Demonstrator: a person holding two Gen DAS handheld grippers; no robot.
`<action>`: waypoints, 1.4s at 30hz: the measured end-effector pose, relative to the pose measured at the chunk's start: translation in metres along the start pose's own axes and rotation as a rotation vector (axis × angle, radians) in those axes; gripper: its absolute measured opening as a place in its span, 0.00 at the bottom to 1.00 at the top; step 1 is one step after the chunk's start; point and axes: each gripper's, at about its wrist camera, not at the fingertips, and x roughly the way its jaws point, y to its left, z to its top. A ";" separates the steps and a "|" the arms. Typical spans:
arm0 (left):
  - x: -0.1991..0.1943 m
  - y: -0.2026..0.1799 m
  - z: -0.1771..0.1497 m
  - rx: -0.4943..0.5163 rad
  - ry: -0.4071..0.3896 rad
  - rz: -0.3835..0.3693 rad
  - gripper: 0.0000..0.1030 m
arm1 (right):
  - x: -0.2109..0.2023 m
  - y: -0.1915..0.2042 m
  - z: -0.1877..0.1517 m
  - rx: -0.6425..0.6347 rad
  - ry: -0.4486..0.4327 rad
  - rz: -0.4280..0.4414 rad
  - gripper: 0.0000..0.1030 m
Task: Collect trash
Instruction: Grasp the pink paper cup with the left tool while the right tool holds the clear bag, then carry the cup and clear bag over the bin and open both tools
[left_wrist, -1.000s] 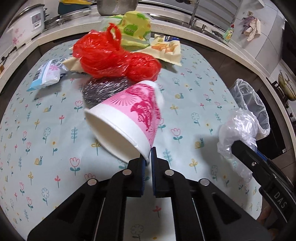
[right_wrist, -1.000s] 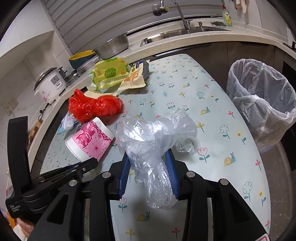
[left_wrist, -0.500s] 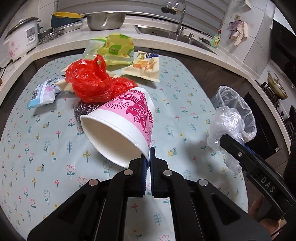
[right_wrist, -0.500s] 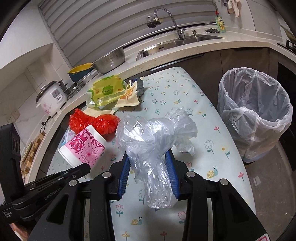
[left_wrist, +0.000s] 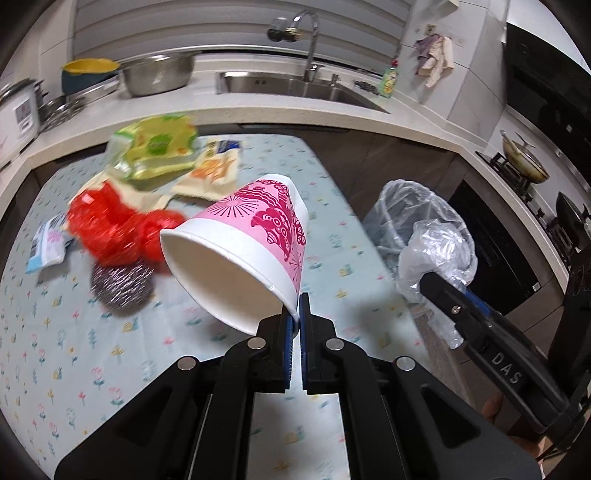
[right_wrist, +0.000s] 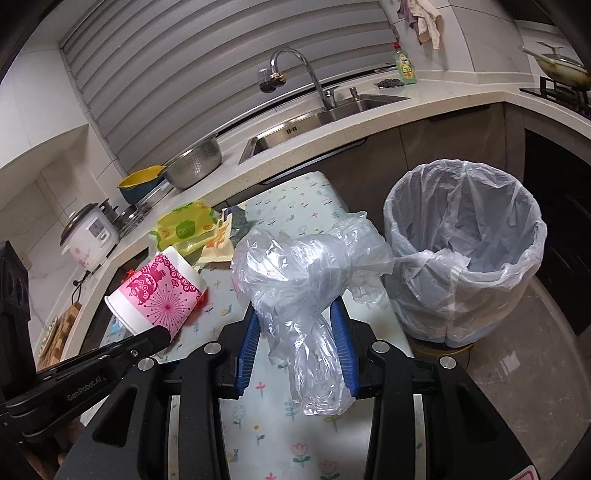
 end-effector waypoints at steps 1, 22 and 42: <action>0.004 -0.009 0.004 0.013 0.000 -0.013 0.03 | -0.001 -0.007 0.003 0.005 -0.007 -0.011 0.35; 0.122 -0.173 0.079 0.230 0.078 -0.265 0.03 | 0.030 -0.154 0.077 0.135 -0.044 -0.213 0.36; 0.155 -0.150 0.104 0.127 0.048 -0.232 0.57 | 0.061 -0.163 0.097 0.119 -0.045 -0.222 0.62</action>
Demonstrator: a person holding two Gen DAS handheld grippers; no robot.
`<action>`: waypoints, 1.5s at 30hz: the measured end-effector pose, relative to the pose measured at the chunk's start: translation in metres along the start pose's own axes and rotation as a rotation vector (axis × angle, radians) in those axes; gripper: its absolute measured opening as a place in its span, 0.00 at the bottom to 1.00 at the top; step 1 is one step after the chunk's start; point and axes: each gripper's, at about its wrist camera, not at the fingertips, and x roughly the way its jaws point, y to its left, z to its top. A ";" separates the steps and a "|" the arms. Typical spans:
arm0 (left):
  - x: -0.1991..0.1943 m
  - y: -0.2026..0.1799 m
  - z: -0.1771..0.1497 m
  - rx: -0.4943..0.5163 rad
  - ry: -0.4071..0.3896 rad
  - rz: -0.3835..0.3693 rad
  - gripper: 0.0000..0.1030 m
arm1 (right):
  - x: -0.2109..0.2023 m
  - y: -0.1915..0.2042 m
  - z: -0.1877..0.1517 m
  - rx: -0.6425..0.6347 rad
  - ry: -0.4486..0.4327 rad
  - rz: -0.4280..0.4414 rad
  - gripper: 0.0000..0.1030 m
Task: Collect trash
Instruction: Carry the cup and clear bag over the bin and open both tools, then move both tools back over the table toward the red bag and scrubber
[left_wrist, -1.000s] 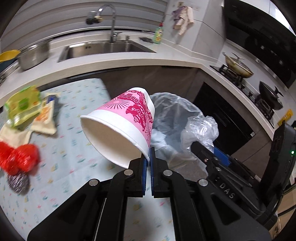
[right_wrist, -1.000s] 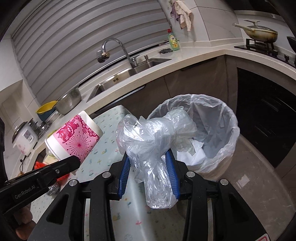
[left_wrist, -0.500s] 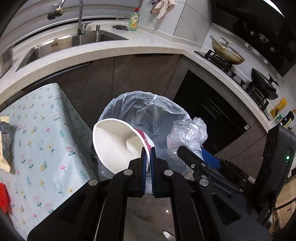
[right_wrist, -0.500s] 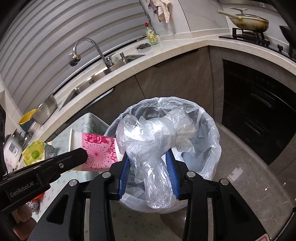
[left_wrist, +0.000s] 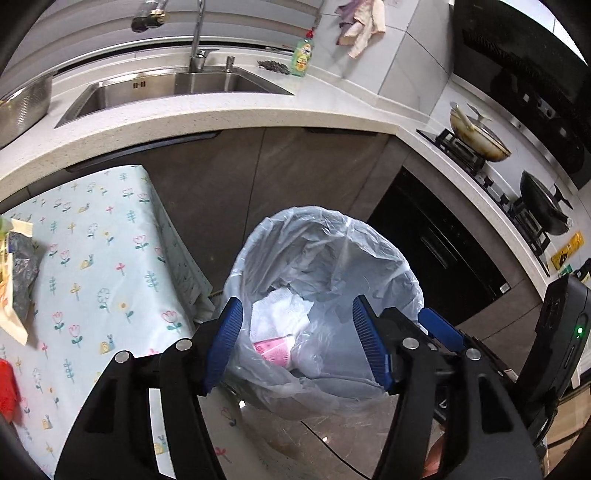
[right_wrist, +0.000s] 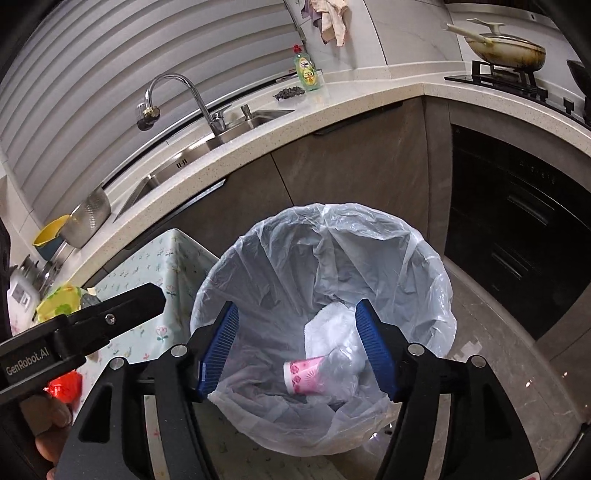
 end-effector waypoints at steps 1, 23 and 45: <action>-0.004 0.002 0.000 -0.003 -0.007 0.006 0.58 | -0.003 0.001 0.000 0.000 -0.005 0.003 0.63; -0.146 0.086 -0.060 -0.115 -0.158 0.259 0.83 | -0.088 0.116 -0.056 -0.175 -0.025 0.075 0.82; -0.259 0.209 -0.166 -0.269 -0.157 0.534 0.90 | -0.103 0.255 -0.151 -0.394 0.072 0.088 0.93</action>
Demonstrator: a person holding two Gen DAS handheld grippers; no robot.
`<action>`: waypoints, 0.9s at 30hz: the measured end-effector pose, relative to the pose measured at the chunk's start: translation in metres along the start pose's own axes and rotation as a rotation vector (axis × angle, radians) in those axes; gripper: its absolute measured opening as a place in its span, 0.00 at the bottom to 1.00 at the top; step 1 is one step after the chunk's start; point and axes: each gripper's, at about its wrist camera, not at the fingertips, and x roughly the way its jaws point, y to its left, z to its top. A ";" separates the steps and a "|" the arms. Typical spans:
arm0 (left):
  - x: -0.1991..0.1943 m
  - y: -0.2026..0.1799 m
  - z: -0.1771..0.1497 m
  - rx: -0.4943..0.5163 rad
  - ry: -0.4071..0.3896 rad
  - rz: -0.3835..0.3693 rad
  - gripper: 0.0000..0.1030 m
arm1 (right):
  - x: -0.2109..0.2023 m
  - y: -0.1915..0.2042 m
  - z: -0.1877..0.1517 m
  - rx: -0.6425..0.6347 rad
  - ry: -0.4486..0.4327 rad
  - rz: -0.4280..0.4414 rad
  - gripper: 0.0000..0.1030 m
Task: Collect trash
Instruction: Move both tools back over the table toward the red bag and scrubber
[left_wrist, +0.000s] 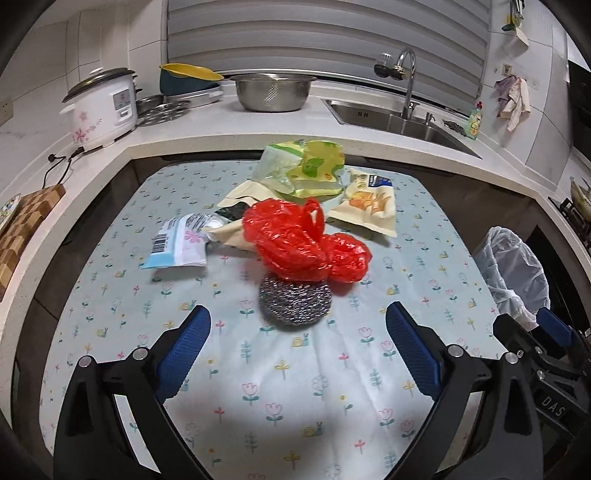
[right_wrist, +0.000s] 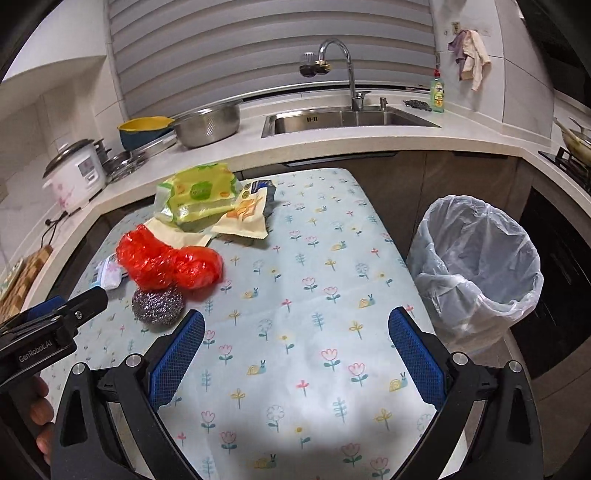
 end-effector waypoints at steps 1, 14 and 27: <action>-0.001 0.006 -0.002 -0.003 0.000 0.013 0.90 | 0.001 0.006 -0.001 -0.005 0.007 0.012 0.93; 0.009 0.046 -0.016 -0.040 0.063 0.065 0.93 | 0.008 0.040 -0.005 -0.008 0.017 -0.016 0.93; 0.033 0.054 -0.016 -0.051 0.082 0.087 0.93 | 0.032 0.055 0.004 -0.065 0.013 -0.035 0.93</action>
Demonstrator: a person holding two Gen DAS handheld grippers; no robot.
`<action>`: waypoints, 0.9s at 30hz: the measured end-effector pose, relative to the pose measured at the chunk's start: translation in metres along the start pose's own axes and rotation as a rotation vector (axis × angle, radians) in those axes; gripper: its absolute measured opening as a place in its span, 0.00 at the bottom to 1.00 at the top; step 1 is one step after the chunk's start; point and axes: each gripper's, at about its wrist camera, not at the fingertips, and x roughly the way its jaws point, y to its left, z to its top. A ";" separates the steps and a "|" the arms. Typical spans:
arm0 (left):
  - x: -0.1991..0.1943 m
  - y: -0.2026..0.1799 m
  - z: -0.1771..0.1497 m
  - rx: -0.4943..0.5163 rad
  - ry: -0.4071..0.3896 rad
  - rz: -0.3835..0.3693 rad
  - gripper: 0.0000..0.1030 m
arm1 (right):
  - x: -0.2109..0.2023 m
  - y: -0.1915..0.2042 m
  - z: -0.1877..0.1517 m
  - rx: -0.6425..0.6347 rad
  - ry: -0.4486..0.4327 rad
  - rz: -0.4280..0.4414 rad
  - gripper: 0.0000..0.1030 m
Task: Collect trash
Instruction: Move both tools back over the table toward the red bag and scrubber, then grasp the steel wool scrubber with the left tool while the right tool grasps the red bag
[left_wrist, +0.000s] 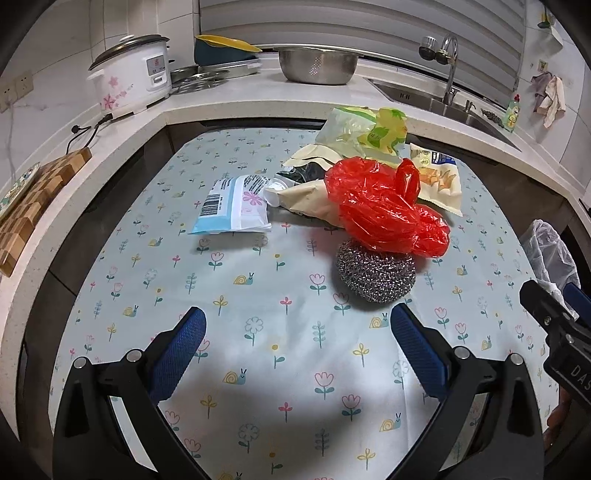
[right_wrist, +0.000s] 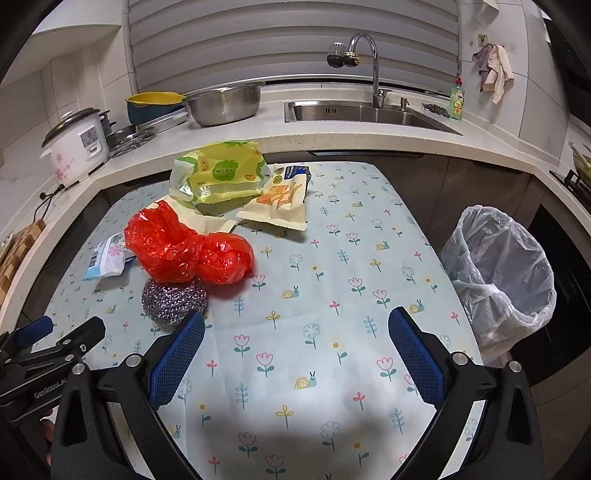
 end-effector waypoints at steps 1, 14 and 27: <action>0.001 0.000 0.001 -0.001 0.000 -0.002 0.93 | 0.001 0.000 0.001 0.004 -0.011 0.007 0.93; 0.039 -0.026 0.013 0.032 0.045 -0.077 0.93 | 0.039 -0.006 0.020 0.058 0.049 0.083 0.93; 0.091 -0.047 0.025 0.023 0.138 -0.153 0.93 | 0.063 -0.011 0.029 0.051 0.058 0.055 0.93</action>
